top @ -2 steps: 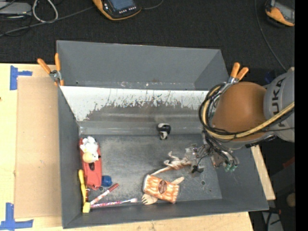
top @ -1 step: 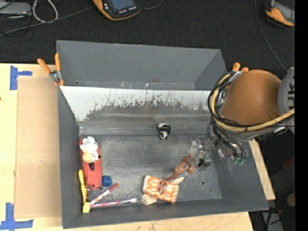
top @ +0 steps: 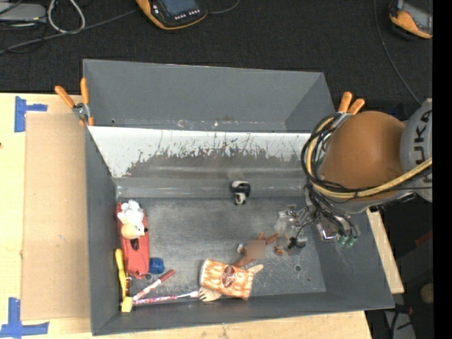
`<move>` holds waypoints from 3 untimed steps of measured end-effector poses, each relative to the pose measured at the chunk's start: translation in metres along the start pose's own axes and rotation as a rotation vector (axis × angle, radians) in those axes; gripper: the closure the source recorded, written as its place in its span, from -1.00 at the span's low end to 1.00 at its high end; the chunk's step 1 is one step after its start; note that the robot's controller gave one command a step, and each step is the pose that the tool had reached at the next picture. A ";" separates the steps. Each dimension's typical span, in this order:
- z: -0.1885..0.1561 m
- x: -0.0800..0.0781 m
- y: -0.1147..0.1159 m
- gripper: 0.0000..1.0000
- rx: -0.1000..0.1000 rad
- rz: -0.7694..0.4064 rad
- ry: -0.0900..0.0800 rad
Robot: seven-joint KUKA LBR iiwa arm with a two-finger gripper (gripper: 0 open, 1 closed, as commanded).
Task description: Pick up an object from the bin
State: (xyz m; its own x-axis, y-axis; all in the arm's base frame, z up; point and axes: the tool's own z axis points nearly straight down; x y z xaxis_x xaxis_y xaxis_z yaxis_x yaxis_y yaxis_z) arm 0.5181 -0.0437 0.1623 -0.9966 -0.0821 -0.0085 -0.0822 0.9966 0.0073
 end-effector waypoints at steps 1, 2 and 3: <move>0.013 0.037 0.012 1.00 0.000 -0.197 0.002; 0.032 0.039 0.041 1.00 0.001 -0.123 0.004; 0.018 -0.003 0.036 -1.00 0.001 -0.346 0.002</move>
Offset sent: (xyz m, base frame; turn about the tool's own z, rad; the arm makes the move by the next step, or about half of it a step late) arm -0.0465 0.0670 -0.0477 -0.0913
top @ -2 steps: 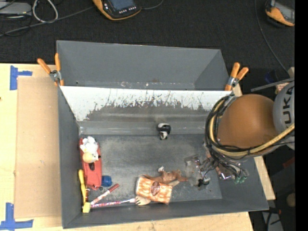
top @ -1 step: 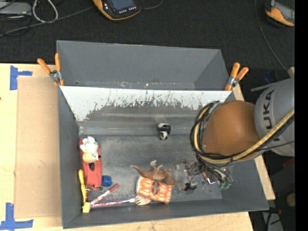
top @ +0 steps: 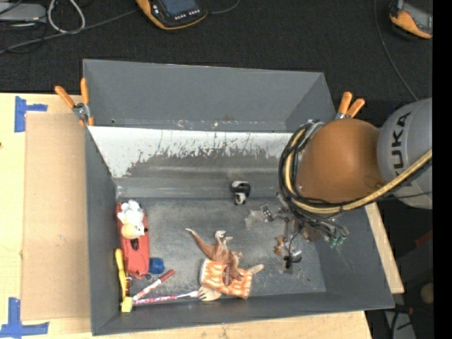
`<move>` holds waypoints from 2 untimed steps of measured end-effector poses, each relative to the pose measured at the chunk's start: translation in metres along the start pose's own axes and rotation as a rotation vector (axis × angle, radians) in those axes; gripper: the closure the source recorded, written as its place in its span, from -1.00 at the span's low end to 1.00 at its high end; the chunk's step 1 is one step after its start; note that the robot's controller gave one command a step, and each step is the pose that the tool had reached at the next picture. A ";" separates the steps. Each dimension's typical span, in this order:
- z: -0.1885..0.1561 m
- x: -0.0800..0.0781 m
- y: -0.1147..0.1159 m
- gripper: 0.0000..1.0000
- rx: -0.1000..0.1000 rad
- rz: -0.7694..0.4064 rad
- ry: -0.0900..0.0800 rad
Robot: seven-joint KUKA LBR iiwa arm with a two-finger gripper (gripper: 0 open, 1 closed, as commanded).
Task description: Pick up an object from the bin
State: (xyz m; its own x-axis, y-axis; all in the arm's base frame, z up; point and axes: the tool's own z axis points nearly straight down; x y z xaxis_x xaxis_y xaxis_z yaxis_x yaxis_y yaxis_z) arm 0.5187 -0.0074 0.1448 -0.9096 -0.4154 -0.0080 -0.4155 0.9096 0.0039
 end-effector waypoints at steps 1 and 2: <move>0.000 0.000 0.000 -1.00 -0.001 0.002 0.001; 0.019 0.007 0.056 -1.00 0.000 0.177 0.002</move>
Offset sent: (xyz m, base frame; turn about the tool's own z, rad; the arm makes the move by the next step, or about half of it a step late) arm -0.0434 0.0758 -0.0271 0.2371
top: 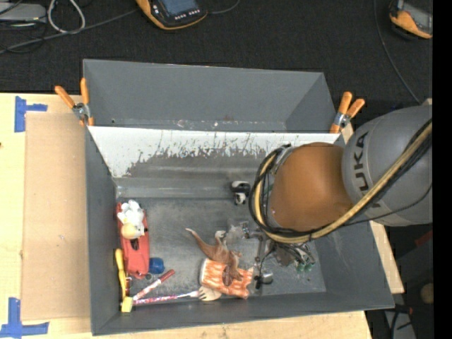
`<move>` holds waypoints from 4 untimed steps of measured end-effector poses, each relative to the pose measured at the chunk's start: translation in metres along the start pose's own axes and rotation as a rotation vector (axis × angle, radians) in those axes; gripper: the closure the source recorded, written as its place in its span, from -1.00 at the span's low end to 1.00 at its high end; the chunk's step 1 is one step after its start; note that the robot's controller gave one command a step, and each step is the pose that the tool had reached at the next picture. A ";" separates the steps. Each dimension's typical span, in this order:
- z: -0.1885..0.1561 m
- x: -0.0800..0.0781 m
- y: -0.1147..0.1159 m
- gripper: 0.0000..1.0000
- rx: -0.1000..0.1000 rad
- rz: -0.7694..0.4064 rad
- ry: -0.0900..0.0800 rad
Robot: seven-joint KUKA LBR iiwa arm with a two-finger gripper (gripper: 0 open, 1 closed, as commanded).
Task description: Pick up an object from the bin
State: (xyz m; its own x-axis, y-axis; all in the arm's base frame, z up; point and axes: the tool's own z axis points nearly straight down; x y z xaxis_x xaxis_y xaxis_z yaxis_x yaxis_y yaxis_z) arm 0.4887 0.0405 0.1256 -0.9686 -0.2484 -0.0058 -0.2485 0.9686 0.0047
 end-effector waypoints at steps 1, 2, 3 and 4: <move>0.005 -0.006 0.028 -1.00 -0.003 -0.002 -0.001; 0.043 -0.010 0.027 -1.00 -0.004 0.226 0.002; 0.052 0.020 -0.013 1.00 -0.002 0.034 -0.009; 0.050 0.015 -0.014 -1.00 0.001 0.036 -0.028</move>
Offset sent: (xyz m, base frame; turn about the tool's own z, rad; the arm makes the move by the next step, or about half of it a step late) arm 0.0039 0.0303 -0.0528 0.2440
